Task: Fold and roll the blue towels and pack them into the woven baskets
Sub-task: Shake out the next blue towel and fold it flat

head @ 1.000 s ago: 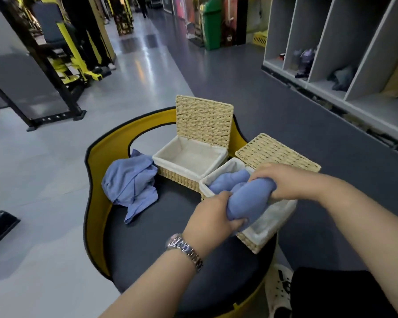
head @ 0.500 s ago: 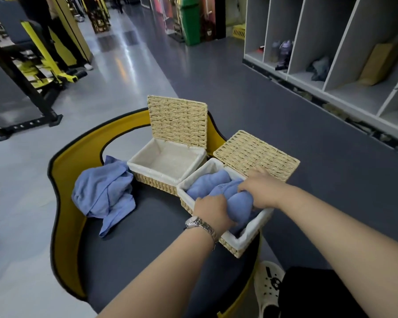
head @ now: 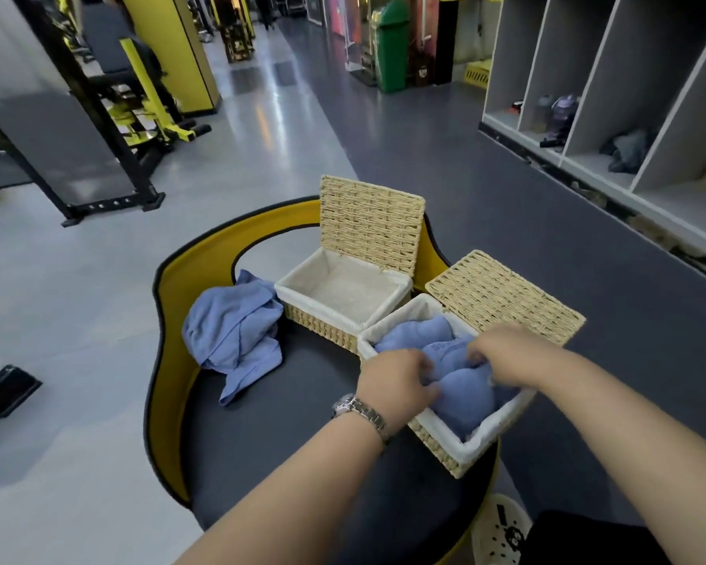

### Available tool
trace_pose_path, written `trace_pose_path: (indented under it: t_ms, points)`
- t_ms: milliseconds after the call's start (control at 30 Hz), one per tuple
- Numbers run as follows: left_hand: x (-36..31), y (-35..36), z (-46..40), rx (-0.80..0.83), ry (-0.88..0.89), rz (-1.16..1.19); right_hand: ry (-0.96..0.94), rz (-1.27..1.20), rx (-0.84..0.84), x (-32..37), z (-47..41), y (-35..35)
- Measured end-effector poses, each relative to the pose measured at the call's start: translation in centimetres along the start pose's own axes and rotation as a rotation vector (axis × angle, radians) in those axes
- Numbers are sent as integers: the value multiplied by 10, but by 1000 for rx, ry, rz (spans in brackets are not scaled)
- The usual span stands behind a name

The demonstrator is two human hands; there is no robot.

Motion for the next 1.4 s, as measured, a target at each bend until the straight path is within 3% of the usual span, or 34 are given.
trace_pose_path:
  t_ms: [133, 367, 533, 633, 733, 967, 1167, 1300, 1400]
  points:
    - [58, -58, 51, -201, -43, 33, -71, -217, -314, 41, 10, -45]
    - [181, -93, 155, -228, -319, 62, -294, -385, -255, 179, -20, -31]
    - [234, -104, 179, -243, -389, 100, -331, -465, -412, 260, -76, -54]
    - [257, -105, 182, -227, -396, 111, -333, -358, -606, 299, -124, -80]
    - [268, -106, 183, -226, -407, 127, -292, -166, -697, 326, -156, -90]
    - [267, -110, 183, -253, -381, 150, -246, -37, -686, 341, -177, -84]
    - [259, -124, 173, -395, -353, 223, -444, -703, -673, 302, -88, -116]
    - [216, -139, 161, -555, -220, 213, -563, -774, -718, 265, 11, -119]
    - [179, -120, 148, -473, -145, 216, -579, -814, -731, 239, 55, -111]
Point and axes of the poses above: each hand's wrist, its own z-axis away from the middle knuckle, its own y-axis out of the palm, x = y × z, the point moved 8 cm from there along -z, towards the middle knuckle, and after that the axes turned 7 degrees about y, right-handed, at the moved point
